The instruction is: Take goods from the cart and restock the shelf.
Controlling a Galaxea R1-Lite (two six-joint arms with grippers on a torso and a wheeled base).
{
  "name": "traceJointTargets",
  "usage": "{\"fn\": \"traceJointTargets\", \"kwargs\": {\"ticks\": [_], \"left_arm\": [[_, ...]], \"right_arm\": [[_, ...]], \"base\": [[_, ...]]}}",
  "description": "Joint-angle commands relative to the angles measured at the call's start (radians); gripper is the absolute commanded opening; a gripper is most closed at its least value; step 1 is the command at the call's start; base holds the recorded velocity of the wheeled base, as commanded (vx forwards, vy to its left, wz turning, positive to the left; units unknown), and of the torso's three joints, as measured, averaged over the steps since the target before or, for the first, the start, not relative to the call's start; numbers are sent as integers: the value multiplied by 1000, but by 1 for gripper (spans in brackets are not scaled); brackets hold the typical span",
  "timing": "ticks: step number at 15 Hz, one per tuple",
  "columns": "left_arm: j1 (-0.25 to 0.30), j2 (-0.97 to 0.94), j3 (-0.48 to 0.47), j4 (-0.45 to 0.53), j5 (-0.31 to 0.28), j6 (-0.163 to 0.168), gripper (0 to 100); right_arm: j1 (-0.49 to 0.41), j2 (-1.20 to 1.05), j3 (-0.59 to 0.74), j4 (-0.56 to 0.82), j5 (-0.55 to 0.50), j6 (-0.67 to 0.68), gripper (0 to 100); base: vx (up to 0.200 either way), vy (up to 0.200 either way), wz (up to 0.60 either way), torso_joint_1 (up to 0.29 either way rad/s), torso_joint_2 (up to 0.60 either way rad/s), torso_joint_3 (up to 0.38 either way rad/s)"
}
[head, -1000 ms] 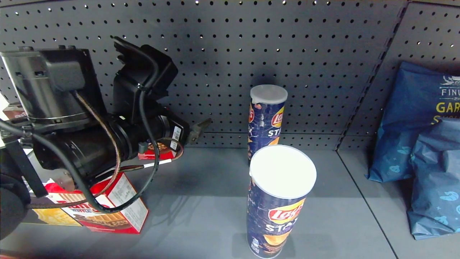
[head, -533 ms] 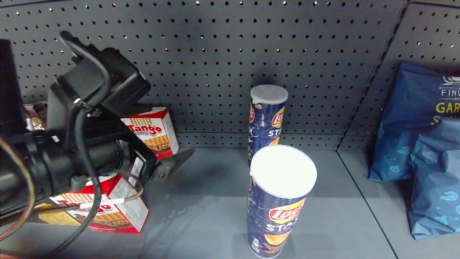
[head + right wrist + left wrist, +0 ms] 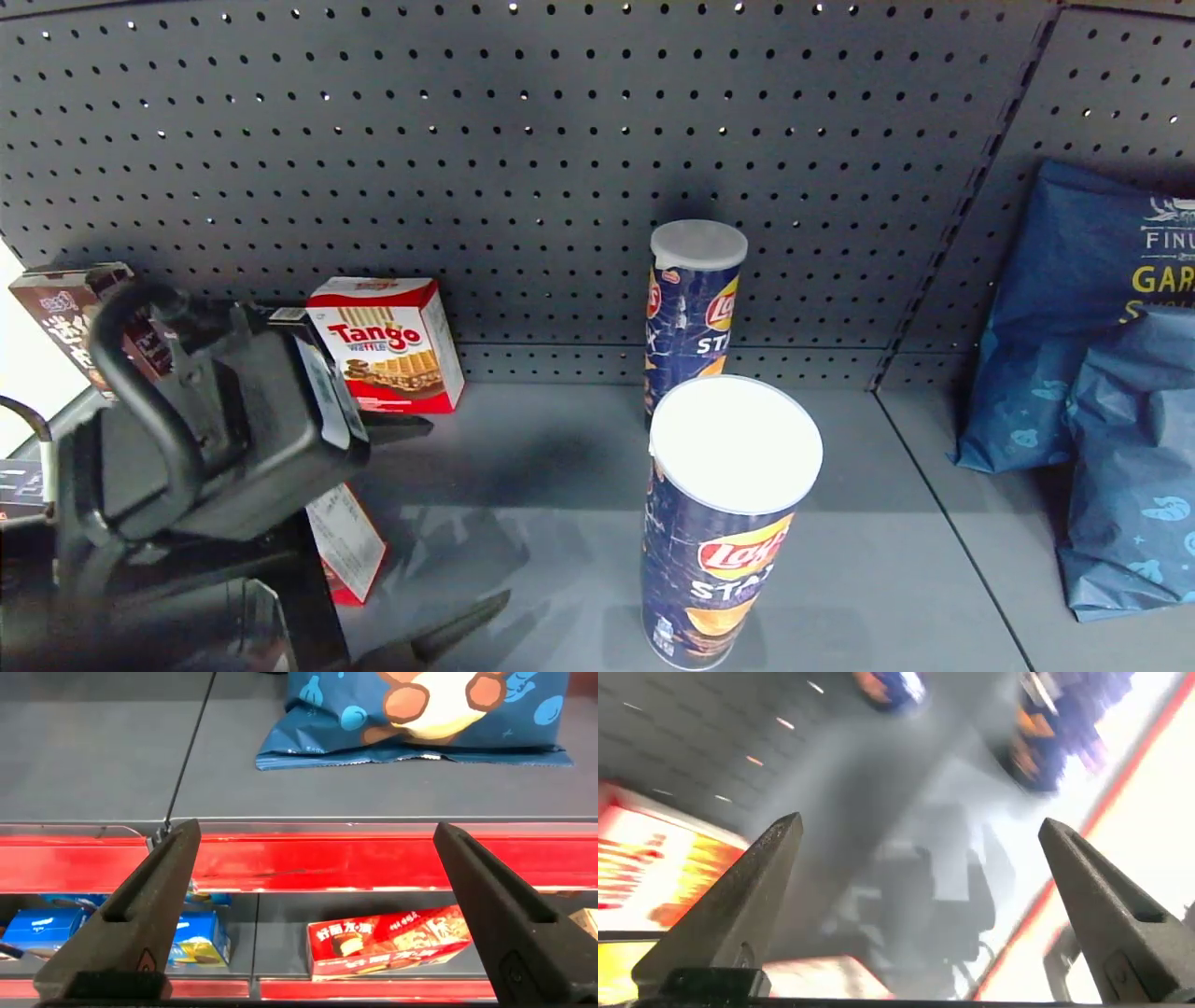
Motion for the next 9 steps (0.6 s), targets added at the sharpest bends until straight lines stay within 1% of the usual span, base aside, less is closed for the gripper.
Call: {"fn": "traceJointTargets", "kwargs": {"ticks": [1, 2, 5, 8, 9], "left_arm": [[5, 64, 41, -45, -17, -4, 100], [2, 108, 35, -97, -15, -21, 100], [2, 217, 16, -230, -6, -30, 100], [4, 283, 12, -285, 6, -30, 100], [5, 303, 1, -301, 9, -40, 100]], "right_arm": [[0, 2, 0, 0, 1, 0, 100], [0, 2, 0, 0, 1, 0, 100], [0, 2, 0, 0, 1, 0, 100], [0, 2, 0, 0, 1, 0, 100], [0, 2, 0, 0, 1, 0, 100]], "base": [[0, 0, 0, 0, 0, 0], [0, 0, 0, 0, 0, 0], [0, 0, 0, 0, 0, 0], [0, 0, 0, 0, 0, 0], [0, 0, 0, 0, 0, 0]]}}
